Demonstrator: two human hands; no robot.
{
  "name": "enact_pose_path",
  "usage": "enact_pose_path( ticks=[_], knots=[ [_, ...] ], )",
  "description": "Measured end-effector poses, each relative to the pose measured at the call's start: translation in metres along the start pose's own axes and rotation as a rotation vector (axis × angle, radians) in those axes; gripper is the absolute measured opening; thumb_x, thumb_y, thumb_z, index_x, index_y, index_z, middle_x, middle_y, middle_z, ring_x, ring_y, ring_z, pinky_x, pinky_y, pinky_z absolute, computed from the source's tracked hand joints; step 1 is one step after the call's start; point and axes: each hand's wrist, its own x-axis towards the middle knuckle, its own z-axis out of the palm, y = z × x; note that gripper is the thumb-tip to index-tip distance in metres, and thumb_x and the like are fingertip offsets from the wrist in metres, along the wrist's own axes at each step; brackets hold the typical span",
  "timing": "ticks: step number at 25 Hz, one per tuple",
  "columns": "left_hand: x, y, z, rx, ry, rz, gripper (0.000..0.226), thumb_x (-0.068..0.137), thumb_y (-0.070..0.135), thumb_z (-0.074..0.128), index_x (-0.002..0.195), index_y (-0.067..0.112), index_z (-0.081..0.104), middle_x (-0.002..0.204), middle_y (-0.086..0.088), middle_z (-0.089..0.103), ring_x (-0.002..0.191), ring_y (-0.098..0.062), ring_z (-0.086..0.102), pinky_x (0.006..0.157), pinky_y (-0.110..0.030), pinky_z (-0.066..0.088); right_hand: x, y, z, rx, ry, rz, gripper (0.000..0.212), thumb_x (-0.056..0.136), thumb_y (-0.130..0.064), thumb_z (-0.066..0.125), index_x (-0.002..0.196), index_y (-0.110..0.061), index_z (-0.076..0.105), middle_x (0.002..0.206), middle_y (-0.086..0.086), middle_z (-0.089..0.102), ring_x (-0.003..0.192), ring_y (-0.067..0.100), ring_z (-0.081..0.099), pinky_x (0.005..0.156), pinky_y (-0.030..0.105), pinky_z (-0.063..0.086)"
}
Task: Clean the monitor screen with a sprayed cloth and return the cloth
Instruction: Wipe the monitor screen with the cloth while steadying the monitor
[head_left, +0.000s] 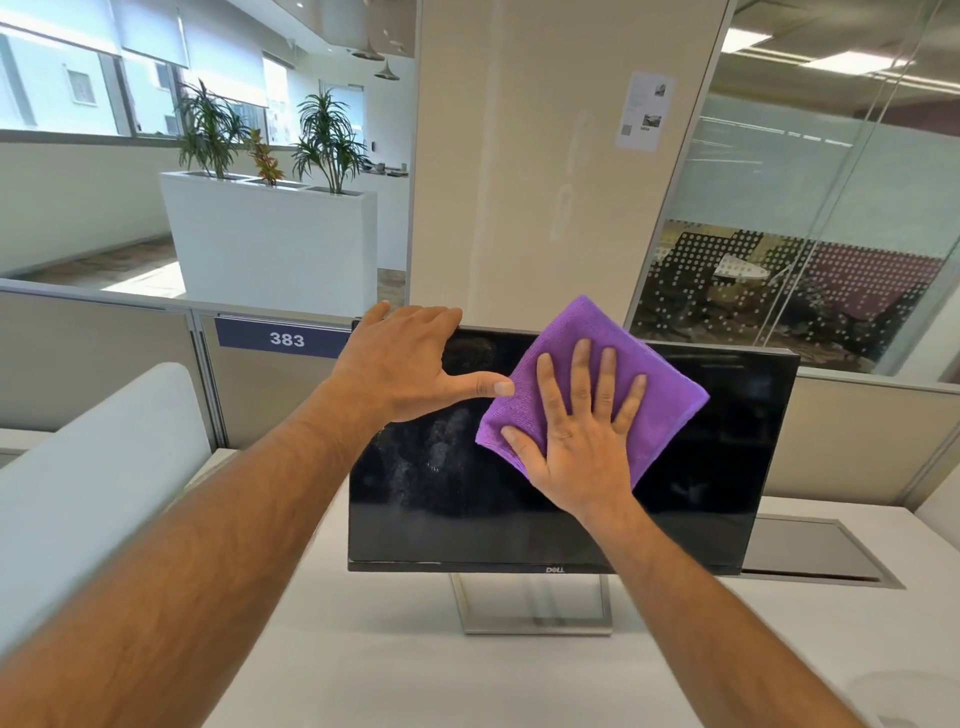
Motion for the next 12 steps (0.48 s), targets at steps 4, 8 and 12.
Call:
enact_pose_path(
  ticks=[4, 8, 12],
  knots=[
    [-0.004, -0.015, 0.0, 0.043, 0.016, 0.003, 0.118, 0.057, 0.105, 0.003, 0.118, 0.018, 0.053, 0.118, 0.001, 0.065, 0.11, -0.024, 0.058, 0.11, -0.05, 0.034, -0.018, -0.017, 0.009, 0.017, -0.052, -0.124, 0.09, 0.091, -0.079, 0.028, 0.161, -0.025, 0.011, 0.169, 0.013, -0.002, 0.154, 0.042, -0.002, 0.119, 0.068, -0.006],
    [-0.009, -0.033, -0.001, 0.052, 0.05, -0.019, 0.11, 0.059, 0.105, 0.005, 0.105, 0.018, 0.053, 0.108, 0.0, 0.065, 0.101, -0.024, 0.059, 0.105, -0.05, 0.04, -0.053, -0.02, 0.023, 0.01, -0.117, -0.429, 0.084, 0.094, -0.076, 0.029, 0.16, -0.028, 0.011, 0.17, 0.01, 0.0, 0.155, 0.04, -0.001, 0.119, 0.07, 0.006],
    [-0.011, -0.037, 0.001, 0.035, 0.078, 0.004, 0.107, 0.058, 0.105, 0.012, 0.101, 0.017, 0.052, 0.098, 0.0, 0.062, 0.09, -0.023, 0.056, 0.094, -0.043, 0.044, -0.052, -0.017, 0.021, 0.008, -0.09, -0.466, 0.083, 0.093, -0.076, 0.03, 0.16, -0.03, 0.012, 0.17, 0.007, 0.001, 0.155, 0.038, 0.0, 0.121, 0.067, 0.0]
  ],
)
